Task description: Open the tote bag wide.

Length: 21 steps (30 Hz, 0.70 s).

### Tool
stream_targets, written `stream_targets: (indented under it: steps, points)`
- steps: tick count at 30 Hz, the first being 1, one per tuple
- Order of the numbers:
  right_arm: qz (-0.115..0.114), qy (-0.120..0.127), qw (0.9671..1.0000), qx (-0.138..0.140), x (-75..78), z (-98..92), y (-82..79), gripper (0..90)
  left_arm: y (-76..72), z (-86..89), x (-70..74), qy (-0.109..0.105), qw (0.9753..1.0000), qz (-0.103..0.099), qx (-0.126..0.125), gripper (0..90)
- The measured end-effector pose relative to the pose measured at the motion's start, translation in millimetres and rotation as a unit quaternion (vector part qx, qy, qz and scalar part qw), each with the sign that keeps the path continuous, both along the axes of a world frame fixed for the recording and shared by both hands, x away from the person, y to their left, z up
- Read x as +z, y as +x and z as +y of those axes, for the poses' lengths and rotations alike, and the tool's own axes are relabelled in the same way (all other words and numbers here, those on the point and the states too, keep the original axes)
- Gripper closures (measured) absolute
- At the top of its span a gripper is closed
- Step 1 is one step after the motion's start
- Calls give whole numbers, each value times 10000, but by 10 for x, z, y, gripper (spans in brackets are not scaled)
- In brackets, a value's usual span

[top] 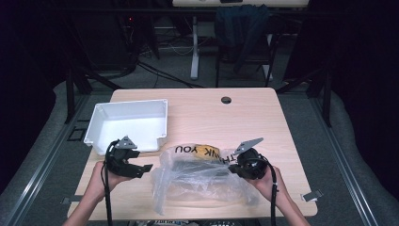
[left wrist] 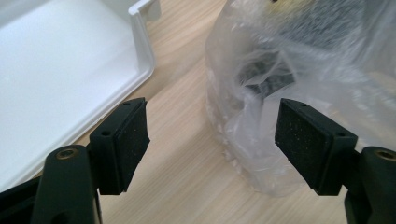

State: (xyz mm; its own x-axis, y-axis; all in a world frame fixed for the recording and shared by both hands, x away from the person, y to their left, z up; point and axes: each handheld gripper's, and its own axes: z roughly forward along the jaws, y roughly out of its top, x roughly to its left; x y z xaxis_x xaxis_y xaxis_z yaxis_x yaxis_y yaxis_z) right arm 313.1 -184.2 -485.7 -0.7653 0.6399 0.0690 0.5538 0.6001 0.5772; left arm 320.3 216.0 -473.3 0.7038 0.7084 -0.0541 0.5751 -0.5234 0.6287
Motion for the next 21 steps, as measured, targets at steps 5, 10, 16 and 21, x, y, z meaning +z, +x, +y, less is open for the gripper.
stream_targets:
  steps: [5,10,16,21]
  points:
    - [-14,-40,10000,32,-2,28,-5,899,-121,-221,176,-87,9993,-195,-309,254]
    - [-41,-50,10000,54,-4,47,-4,899,-199,-515,269,8,9978,-375,-556,260]
    - [-138,-100,9998,43,7,54,-1,897,-184,-753,71,497,9947,-306,-847,328]
    - [-255,-128,9996,-42,-2,65,10,884,-145,-795,-135,987,9896,-369,-975,548]
